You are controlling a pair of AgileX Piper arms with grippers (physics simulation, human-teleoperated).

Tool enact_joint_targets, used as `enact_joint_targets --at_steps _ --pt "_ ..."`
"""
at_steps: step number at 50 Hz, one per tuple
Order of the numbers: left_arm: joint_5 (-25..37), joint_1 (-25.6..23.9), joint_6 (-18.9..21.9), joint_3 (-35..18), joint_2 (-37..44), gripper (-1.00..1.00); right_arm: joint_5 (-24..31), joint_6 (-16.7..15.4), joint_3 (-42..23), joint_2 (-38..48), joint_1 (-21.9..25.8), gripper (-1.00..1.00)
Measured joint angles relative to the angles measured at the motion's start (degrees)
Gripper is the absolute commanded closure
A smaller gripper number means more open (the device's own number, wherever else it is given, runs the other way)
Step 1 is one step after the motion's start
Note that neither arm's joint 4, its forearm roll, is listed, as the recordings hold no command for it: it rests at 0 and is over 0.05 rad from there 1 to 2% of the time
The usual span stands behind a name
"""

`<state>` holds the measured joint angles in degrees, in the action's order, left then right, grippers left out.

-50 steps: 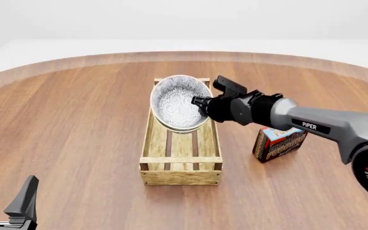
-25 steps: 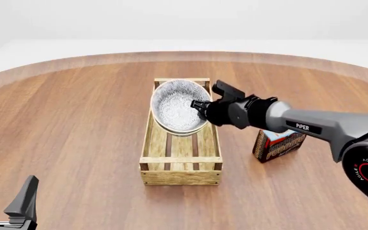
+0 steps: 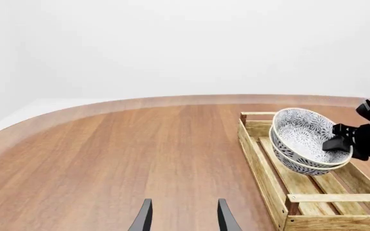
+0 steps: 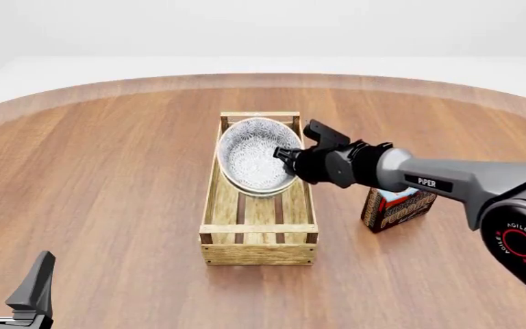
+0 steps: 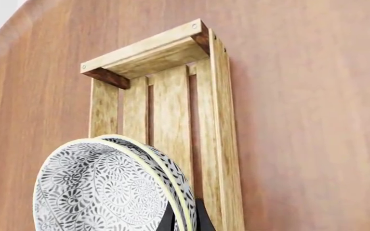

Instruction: Stack the left bowl on the right bowl and place them in the tray.

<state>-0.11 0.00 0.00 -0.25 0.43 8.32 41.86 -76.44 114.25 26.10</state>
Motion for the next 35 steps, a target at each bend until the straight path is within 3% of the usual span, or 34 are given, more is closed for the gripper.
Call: enact_joint_targets --at_steps 15,16,35 --pt "0.0 0.0 0.0 0.0 0.0 -1.0 -0.3 0.2 0.0 0.7 0.1 1.0" --pt "0.0 0.0 0.0 0.0 0.0 -1.0 -0.3 0.2 0.0 0.7 0.1 -1.0" --pt "0.0 0.0 0.0 0.0 0.0 -1.0 -0.7 0.0 0.0 -0.9 0.5 -1.0"
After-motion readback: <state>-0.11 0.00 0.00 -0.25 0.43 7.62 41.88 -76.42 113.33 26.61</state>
